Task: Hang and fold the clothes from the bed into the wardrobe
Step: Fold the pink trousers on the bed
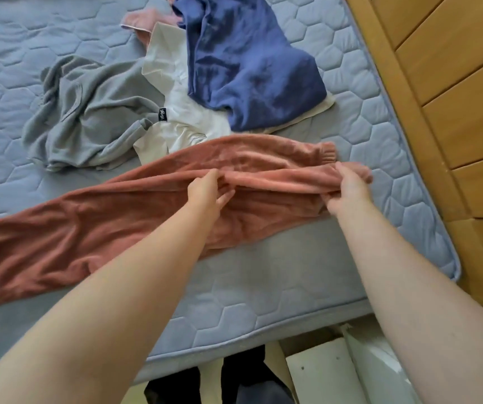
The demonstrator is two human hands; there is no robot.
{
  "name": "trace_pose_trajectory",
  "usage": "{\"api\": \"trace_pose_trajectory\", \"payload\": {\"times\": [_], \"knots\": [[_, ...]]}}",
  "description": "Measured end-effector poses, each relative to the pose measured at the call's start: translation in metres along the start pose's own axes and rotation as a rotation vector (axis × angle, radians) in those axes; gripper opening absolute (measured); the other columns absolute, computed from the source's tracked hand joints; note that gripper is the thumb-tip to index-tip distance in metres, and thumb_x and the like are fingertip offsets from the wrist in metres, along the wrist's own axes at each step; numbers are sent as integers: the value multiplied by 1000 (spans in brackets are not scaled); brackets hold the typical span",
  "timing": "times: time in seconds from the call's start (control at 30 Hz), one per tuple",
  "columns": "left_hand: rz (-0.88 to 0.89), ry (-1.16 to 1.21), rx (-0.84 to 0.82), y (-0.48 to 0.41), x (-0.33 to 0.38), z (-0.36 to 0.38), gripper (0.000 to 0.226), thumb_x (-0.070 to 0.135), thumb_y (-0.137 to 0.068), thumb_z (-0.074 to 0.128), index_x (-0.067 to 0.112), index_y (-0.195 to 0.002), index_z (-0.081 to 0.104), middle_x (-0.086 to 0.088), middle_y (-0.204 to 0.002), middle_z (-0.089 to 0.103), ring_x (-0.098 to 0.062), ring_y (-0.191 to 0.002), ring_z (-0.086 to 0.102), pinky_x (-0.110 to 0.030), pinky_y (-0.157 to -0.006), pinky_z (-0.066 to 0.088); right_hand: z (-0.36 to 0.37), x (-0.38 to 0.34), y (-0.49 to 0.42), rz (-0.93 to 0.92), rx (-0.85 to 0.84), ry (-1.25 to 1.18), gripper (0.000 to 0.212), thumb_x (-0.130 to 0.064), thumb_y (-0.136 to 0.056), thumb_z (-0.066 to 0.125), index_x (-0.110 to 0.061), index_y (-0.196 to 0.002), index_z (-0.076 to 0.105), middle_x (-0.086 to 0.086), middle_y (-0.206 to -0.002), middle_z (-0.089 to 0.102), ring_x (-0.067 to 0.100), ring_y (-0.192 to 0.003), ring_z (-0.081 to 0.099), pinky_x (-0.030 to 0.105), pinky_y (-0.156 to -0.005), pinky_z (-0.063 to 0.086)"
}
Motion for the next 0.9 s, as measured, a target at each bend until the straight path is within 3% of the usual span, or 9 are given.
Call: {"api": "trace_pose_trajectory", "payload": {"times": [0.13, 0.2, 0.27, 0.33, 0.43, 0.53, 0.67, 0.73, 0.9], "knots": [[167, 82, -276, -1, 27, 28, 30, 6, -97, 38, 23, -120, 46, 0, -108, 57, -15, -100, 57, -30, -91, 42, 31, -21, -12, -117, -170, 136, 38, -20, -97, 52, -9, -133, 51, 9, -124, 59, 22, -117, 56, 31, -95, 46], [243, -56, -273, 1, 17, 30, 30, 2, -97, 40, 21, -119, 47, -1, -100, 57, -13, -89, 57, -27, -82, 42, 15, -19, -25, -261, 14, 347, 32, -20, -94, 54, -1, -119, 61, 16, -119, 64, 28, -110, 60, 14, -72, 45], [237, -238, -185, 3, -7, 23, 24, -2, -93, 45, 14, -107, 57, -7, -90, 63, -17, -76, 62, -29, -67, 49, -12, -8, -34, -384, 299, 595, 36, -26, -89, 60, 4, -107, 66, 19, -111, 67, 32, -101, 62, 20, -66, 44], [99, -339, -162, 4, -35, 13, 23, -2, -92, 40, 9, -99, 60, -10, -85, 66, -19, -68, 66, -28, -61, 51, -37, 15, -45, -224, 392, 571, 55, -38, -80, 72, 0, -118, 60, 16, -120, 64, 29, -105, 62, 29, -82, 46], [-57, -538, -154, 3, -67, -4, 26, 6, -96, 36, 10, -106, 59, -9, -92, 68, -19, -78, 67, -28, -68, 50, -40, 49, -46, 183, 125, 336, 66, -52, -72, 76, -15, -123, 59, 4, -123, 63, 22, -108, 61, 39, -97, 48], [-54, -624, -101, 1, -80, -10, 31, 4, -93, 35, 9, -108, 61, -12, -98, 68, -20, -79, 66, -27, -67, 48, -31, 50, -55, 215, -1, 283, 60, -52, -73, 75, -20, -123, 62, 0, -120, 65, 20, -106, 63, 39, -95, 50], [594, -1101, 74, 11, -68, -1, 30, 4, -84, 47, 11, -107, 66, -8, -107, 66, -18, -90, 57, -25, -76, 42, -27, 28, -61, 155, 2, 219, 16, -27, -83, 67, -14, -93, 66, 0, -92, 69, 15, -73, 65, 21, -53, 53], [1007, -1342, 91, 22, -67, 13, 41, 7, -83, 53, 12, -123, 62, -11, -128, 56, -26, -118, 48, -32, -100, 36, -34, 12, -64, 102, 27, 114, 14, -17, -83, 62, -14, -97, 65, 4, -97, 70, 21, -83, 68, 25, -59, 56], [971, -1665, -178, 31, -108, 55, 59, 32, -95, 41, 30, -151, 22, -4, -160, 8, -22, -147, 2, -55, -113, 9, -98, -35, -67, -114, 224, -74, 19, -6, -74, 57, -7, -91, 65, 12, -108, 69, 30, -99, 67, 36, -78, 57]]}}
Point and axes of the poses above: each hand's wrist, its own y-axis away from the middle knuckle, its own z-axis out of the palm, x = y × z, the point moved 3 cm from there along -y, towards the middle knuckle
